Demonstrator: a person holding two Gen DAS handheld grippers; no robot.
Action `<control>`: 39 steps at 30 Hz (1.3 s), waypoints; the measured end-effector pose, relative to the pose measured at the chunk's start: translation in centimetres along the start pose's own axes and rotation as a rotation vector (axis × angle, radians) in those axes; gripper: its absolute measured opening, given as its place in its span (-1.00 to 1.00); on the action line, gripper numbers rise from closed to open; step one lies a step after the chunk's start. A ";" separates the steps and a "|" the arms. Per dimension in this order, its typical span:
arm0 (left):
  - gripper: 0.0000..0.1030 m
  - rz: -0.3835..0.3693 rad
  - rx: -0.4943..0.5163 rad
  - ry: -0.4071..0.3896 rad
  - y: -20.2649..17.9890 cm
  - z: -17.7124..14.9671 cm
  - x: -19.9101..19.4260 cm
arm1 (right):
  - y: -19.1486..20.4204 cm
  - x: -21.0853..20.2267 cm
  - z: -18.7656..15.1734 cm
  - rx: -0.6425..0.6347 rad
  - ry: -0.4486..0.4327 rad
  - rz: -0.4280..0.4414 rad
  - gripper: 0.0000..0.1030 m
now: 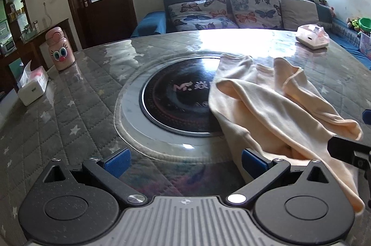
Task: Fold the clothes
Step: 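Close the right tool on an edge of the cream shirt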
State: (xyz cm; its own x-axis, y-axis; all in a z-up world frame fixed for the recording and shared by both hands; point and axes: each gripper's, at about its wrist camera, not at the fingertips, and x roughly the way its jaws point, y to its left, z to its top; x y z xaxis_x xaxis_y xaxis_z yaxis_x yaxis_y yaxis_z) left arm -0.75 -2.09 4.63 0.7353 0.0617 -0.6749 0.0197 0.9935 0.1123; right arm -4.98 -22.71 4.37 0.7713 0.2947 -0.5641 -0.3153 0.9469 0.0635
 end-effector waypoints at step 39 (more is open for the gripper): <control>1.00 -0.025 -0.041 0.026 1.6 3.4 4.8 | -4.3 3.4 4.3 -0.154 -0.093 -0.120 -0.92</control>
State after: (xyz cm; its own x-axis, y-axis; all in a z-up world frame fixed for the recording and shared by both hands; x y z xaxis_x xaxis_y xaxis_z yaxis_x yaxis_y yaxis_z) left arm 5.16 -0.57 4.07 0.7167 0.0390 -0.6962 0.0092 0.9978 0.0653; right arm 1.38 -25.22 5.69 0.8541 0.1980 -0.4809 -0.2929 0.9472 -0.1303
